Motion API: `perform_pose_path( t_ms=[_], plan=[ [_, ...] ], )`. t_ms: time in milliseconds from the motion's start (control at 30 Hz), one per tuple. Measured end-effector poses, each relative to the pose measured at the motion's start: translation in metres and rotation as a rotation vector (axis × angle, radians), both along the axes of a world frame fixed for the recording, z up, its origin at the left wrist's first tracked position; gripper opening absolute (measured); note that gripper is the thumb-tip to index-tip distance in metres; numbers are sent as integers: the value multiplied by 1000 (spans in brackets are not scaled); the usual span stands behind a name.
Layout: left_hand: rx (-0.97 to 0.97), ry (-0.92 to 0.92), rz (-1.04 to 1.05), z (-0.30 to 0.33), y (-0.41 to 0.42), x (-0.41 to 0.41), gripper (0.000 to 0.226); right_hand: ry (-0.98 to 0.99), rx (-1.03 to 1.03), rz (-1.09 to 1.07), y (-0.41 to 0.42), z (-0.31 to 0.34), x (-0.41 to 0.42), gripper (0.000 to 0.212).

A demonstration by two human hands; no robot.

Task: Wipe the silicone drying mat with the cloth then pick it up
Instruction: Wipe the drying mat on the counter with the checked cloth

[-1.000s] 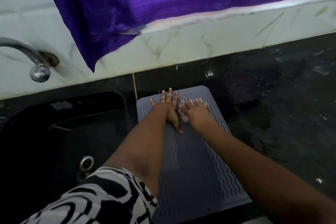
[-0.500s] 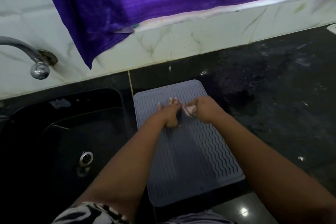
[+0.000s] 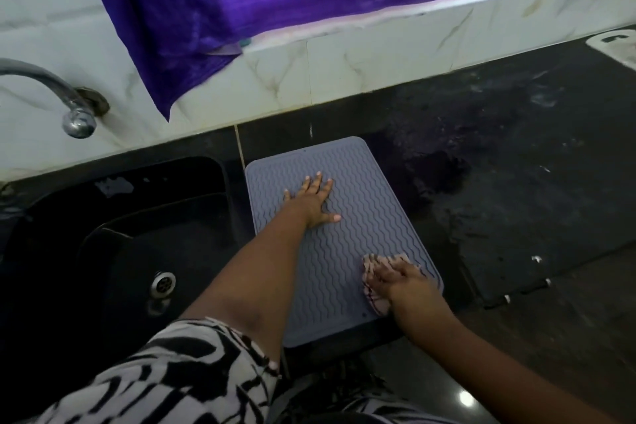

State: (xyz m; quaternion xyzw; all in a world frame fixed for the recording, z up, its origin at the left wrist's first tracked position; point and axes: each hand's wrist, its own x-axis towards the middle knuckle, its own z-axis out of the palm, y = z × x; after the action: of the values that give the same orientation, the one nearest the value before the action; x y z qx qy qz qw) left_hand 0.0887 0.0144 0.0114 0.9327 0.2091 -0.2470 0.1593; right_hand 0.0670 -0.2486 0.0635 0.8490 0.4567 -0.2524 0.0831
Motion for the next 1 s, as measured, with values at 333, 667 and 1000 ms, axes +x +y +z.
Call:
perform_pose_path(
  t_ms=[333,667,1000],
  plan=[
    [139,-378,288,-2,-92,-44,47,195,388,-149,13,0,38,48],
    [161,-194,228,-16,-108,-51,76,-39,-18,20,-51,-26,-18,57],
    [-46,-196,217,33,-73,-40,40,1137,879,-1053,-76,51,38,36]
  ],
)
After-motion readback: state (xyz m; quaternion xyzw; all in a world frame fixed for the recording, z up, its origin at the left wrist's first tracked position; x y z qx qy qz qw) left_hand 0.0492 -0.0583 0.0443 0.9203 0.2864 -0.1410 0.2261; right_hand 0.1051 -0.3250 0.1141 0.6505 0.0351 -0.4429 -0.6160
